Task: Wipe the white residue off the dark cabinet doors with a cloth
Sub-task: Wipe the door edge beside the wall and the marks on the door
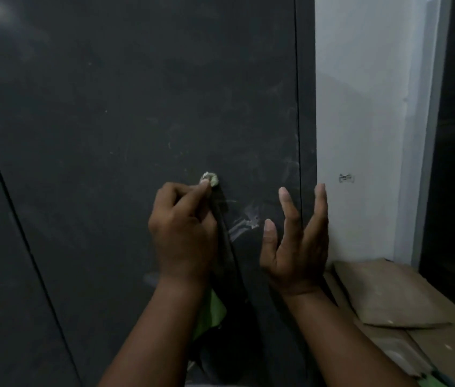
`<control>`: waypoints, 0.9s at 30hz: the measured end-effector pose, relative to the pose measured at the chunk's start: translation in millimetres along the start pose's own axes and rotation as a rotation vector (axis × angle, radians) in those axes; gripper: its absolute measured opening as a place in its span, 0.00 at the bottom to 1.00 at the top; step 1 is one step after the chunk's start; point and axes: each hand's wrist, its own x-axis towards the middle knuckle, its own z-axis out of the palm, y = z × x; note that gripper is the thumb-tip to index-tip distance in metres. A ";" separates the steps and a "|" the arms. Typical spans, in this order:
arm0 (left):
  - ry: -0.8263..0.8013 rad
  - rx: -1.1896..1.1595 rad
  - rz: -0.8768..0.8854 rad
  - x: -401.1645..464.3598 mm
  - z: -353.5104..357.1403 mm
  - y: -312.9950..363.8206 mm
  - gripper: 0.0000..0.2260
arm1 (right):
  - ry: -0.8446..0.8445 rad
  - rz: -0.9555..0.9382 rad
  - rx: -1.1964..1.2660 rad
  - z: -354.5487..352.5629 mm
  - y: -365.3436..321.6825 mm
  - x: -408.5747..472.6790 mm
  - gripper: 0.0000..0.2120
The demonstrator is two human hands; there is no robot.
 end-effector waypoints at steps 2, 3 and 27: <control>0.004 -0.002 0.000 2.0 11.1 10.3 0.05 | 0.009 0.020 0.021 1.2 1.4 -0.5 0.27; -0.009 0.000 0.020 -1.9 15.3 13.8 0.05 | 0.014 0.041 0.025 1.5 1.8 -0.7 0.28; -0.197 0.074 0.320 -70.6 23.6 5.8 0.06 | -0.016 0.449 0.079 -19.9 -0.4 10.2 0.27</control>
